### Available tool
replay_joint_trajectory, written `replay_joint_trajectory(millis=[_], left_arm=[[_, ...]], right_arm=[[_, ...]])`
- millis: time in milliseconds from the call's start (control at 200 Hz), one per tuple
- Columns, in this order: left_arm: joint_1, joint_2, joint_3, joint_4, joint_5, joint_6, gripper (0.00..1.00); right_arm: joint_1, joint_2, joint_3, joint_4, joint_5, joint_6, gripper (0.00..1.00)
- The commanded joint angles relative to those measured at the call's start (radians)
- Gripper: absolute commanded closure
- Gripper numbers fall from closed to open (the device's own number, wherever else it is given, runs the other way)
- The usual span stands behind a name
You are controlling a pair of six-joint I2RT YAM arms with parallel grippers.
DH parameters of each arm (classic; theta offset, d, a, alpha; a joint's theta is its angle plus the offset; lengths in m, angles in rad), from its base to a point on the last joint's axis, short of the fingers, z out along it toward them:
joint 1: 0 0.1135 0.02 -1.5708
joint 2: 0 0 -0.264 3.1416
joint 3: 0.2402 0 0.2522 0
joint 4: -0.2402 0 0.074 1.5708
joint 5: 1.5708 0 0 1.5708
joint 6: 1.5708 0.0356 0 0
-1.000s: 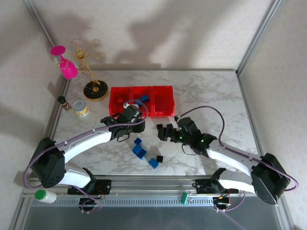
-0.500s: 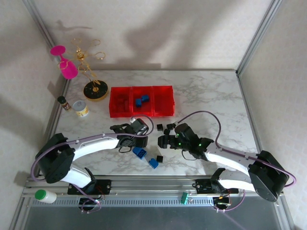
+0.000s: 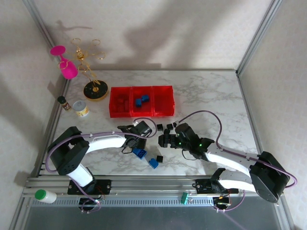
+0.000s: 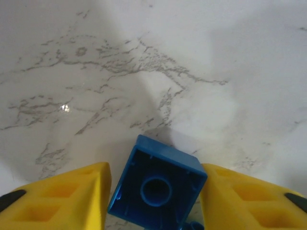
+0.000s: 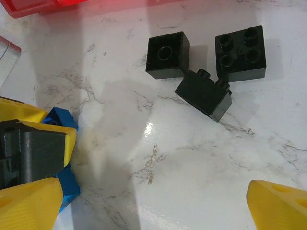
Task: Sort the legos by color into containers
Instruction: Pick up the lego from the middle-left of the table.
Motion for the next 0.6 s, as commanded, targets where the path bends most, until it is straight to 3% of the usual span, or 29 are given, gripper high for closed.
replay_joint_trajectory(millis=[0,225,596], left_arm=[[-0.001,0.019,0.017,0.014,-0.025,0.013,0.54],[0.000,0.000,0.020,0.016,-0.031,0.020,0.64],[0.023,-0.063,0.075,-0.013,-0.042,0.027,0.70]], right_arm=[[0.010,0.000,0.005,0.001,0.016,0.008,0.01],[0.010,0.009,0.028,-0.012,0.017,0.005,0.01],[0.006,-0.043,0.051,-0.014,0.031,0.039,0.01]])
